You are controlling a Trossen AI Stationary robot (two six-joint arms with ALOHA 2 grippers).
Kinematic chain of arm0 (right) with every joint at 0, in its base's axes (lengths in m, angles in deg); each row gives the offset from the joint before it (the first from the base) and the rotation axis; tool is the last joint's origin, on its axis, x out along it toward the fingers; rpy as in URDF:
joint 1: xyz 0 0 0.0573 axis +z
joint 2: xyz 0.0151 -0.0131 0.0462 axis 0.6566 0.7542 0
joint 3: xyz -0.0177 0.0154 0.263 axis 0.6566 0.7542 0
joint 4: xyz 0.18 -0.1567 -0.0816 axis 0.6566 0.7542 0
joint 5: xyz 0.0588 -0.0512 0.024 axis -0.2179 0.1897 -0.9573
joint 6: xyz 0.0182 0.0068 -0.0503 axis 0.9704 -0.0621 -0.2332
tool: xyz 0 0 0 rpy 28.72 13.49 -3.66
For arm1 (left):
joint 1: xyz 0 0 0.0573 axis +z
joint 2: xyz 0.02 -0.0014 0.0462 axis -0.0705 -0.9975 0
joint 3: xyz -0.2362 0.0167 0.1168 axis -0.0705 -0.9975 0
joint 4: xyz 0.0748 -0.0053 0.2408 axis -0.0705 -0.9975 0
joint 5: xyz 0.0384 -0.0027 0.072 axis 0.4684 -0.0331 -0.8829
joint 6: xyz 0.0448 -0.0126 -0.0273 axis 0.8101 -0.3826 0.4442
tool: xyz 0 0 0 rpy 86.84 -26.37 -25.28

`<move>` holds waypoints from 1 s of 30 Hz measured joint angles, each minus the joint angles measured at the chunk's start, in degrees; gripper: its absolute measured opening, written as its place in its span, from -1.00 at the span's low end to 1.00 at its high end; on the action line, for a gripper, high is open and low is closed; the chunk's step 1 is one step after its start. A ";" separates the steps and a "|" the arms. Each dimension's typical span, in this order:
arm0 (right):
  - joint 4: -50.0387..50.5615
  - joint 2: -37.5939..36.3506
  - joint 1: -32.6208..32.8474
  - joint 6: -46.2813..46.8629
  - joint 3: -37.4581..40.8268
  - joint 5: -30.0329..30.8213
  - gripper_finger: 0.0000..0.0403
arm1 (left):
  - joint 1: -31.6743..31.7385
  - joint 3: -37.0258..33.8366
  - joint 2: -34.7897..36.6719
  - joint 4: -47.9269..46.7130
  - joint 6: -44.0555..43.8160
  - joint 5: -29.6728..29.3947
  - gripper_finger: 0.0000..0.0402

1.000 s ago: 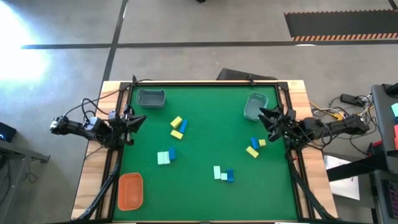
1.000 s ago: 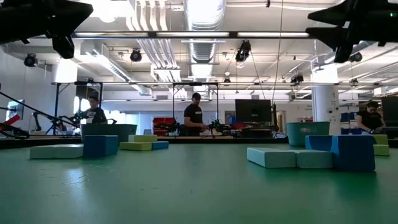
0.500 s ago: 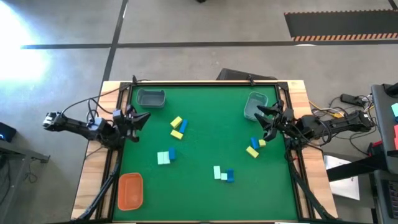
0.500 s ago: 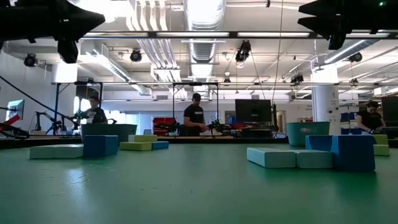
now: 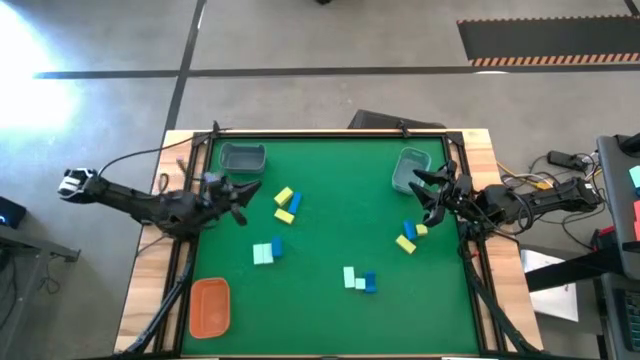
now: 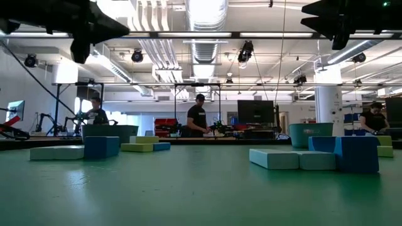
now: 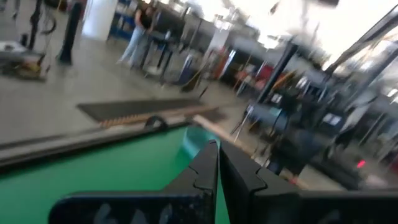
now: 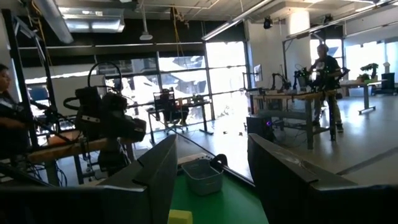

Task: Sort & place blocks by color
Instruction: Put the yellow block into the blue bin

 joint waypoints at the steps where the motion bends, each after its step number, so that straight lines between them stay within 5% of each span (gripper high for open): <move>1: 0.00 0.00 0.00 0.00 0.00 0.00 -0.10 | 0.00 1.12 -1.67 -1.27 -0.86 -0.01 -1.00; 19: -0.46 0.00 0.00 -0.08 0.00 -0.02 -0.10 | 2.58 18.78 -25.18 -23.87 -9.12 2.05 -1.00; 30: 1.29 0.00 0.00 -2.12 -0.04 -0.02 -0.10 | 11.44 24.17 -34.96 -34.81 -10.45 14.03 -1.00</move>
